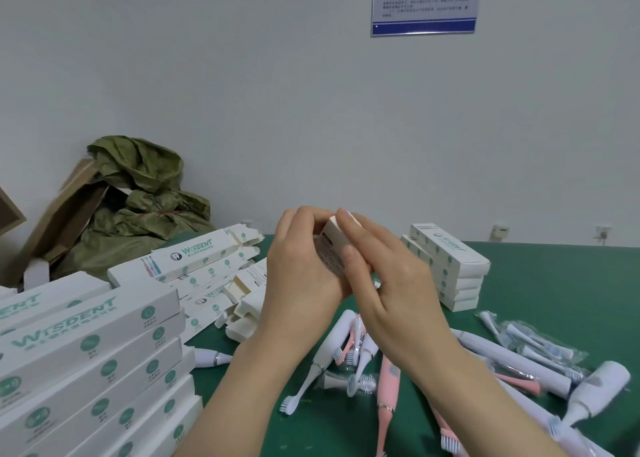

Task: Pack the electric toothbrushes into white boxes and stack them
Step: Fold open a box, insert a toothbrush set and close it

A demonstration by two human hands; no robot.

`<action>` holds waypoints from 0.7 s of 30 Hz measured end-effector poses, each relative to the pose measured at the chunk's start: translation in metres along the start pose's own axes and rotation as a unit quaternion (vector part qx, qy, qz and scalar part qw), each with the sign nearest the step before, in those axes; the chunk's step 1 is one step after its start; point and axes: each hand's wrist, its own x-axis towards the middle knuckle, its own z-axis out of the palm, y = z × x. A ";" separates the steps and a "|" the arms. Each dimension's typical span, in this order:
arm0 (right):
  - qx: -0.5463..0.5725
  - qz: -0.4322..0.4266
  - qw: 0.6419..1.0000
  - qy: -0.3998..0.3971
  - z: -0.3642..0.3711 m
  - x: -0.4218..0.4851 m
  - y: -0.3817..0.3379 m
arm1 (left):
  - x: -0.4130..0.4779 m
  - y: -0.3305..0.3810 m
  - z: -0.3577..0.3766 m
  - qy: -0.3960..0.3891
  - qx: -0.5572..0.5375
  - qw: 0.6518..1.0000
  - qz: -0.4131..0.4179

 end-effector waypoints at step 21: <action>0.368 0.446 0.806 0.124 -0.053 0.018 0.052 | 0.029 -0.046 -0.057 -0.023 -0.055 0.980 -0.190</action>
